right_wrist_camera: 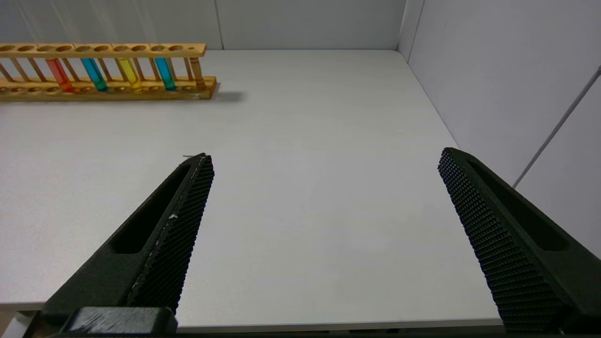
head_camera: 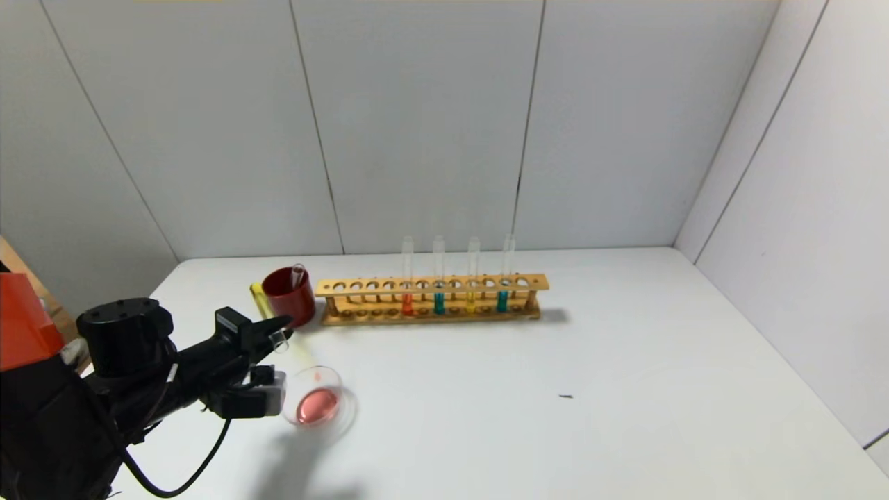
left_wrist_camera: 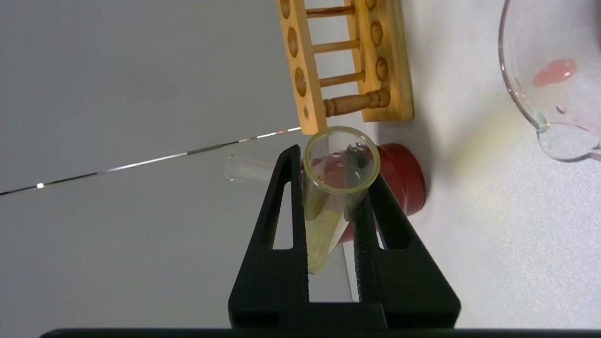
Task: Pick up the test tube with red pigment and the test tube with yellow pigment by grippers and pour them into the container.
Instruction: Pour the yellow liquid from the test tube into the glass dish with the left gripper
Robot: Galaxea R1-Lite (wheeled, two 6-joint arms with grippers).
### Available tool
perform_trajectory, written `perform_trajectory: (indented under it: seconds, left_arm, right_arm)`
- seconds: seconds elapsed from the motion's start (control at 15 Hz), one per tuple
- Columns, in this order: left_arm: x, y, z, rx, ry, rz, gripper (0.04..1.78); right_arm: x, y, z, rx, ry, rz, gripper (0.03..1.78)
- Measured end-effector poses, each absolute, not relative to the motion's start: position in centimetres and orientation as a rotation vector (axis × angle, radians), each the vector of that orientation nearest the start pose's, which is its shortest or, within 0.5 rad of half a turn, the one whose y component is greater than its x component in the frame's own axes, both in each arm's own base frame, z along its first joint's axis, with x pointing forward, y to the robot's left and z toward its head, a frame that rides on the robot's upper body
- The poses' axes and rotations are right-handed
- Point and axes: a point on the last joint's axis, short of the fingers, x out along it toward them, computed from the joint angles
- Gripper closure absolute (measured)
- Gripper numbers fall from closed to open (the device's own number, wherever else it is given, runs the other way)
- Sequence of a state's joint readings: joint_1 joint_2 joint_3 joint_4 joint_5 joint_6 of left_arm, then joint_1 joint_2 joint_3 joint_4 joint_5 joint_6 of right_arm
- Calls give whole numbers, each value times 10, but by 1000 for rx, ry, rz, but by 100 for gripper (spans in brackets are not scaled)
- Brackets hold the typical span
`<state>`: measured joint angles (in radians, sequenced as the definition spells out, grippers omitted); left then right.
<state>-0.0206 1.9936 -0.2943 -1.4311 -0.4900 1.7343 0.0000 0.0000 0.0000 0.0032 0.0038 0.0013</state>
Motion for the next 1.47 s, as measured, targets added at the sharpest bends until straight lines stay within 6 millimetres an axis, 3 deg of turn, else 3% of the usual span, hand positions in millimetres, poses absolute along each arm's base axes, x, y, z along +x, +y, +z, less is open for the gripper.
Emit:
perform_trajectory:
  seconds: [1.47]
  left_arm:
    - [278,-20,56,1812,-309,-606,150]
  right_arm:
    - [-23,0,75,2,3,4,6]
